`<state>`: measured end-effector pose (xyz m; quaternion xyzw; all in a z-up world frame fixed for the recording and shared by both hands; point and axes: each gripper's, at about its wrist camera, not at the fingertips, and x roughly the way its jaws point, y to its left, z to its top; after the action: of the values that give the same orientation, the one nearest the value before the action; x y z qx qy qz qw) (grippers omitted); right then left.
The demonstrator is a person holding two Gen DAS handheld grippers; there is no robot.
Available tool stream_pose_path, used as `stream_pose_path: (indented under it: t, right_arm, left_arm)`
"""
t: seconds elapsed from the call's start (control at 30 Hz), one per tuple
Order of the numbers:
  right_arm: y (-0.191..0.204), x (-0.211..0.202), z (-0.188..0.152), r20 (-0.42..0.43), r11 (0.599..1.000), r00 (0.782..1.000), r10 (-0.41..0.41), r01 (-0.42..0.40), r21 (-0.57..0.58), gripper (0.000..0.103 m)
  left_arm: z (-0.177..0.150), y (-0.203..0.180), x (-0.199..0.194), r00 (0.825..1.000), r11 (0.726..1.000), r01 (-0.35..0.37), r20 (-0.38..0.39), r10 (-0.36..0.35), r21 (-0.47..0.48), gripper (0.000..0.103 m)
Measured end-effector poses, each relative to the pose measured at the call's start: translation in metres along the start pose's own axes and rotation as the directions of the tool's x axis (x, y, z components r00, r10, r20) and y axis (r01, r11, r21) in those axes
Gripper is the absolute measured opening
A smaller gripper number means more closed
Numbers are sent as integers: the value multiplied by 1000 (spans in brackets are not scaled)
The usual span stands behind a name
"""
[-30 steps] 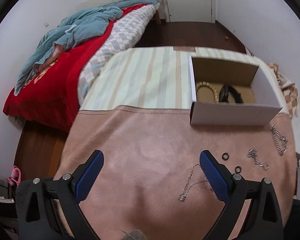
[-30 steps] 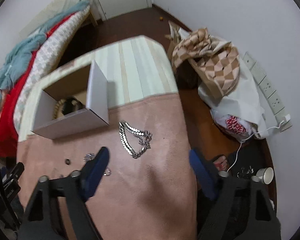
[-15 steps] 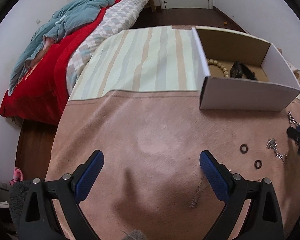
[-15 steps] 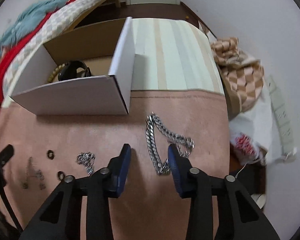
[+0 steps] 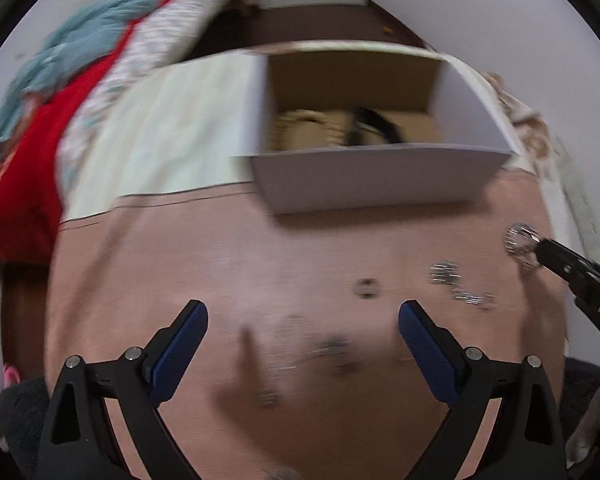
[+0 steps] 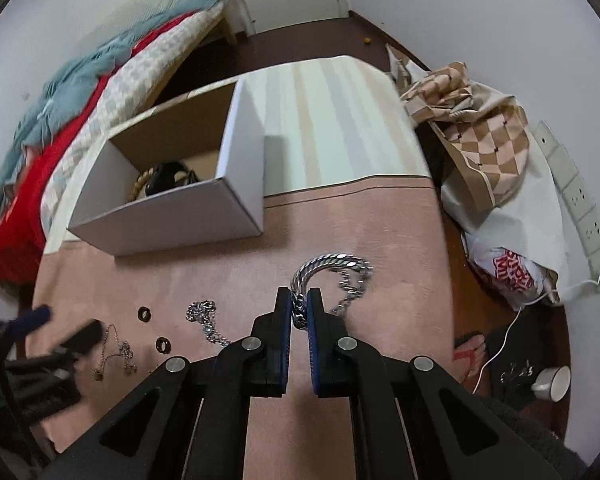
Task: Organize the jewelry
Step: 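Lower the right tool onto the thick silver chain and close on it, then lower the left tool onto the silver link bracelet and close on it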
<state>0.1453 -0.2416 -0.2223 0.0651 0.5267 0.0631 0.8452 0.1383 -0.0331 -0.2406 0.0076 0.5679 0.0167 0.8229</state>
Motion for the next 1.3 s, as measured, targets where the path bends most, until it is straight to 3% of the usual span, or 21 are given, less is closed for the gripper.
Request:
stream_pose_path:
  t: [0.17,0.2,0.37,0.43,0.5,0.53,0.6,0.67,0.8,1.3]
  right_arm:
    - [-23,-1,1,-3,998,1000,9,-8,58,8]
    - [-27,-2,0,-2,998,1000,7,-7,66,8]
    - [-43,0,2,3,995,1000,7,-7,99,8]
    - [-47,1,2,4,994,1000,8,-9,107,8]
    - [-51,2,3,5,993,1000,8,-9,115,8]
    - [-52,2,3,6,993,1000,9,-10,119,8]
    - [-54,2,2,5,992,1000,9,-10,126,8]
    - [-55,3,2,2,991,1000,9,-10,131,8]
    - [-56,3,1,5,991,1000,17,-17,136,8]
    - [-36,-36,14,80,988,993,90,-99,115,8]
  left_arm:
    - [15,-31,10,996,996,80,-36,-78,46,94]
    - [18,-36,10,996,995,85,-32,-84,56,89]
    - [27,-59,11,995,990,98,-21,-96,105,88]
    - [30,-64,15,995,987,103,-25,-100,124,75]
    - [30,-69,20,994,984,102,-43,-97,149,53]
    - [29,-69,22,994,983,105,-54,-98,153,48]
    - [28,-68,24,993,983,106,-62,-98,151,24]
    - [26,-69,24,991,981,123,-60,-116,151,13]
    - [26,-65,18,991,979,134,-41,-129,150,8]
    - [38,-13,-46,977,978,200,68,-204,53,7]
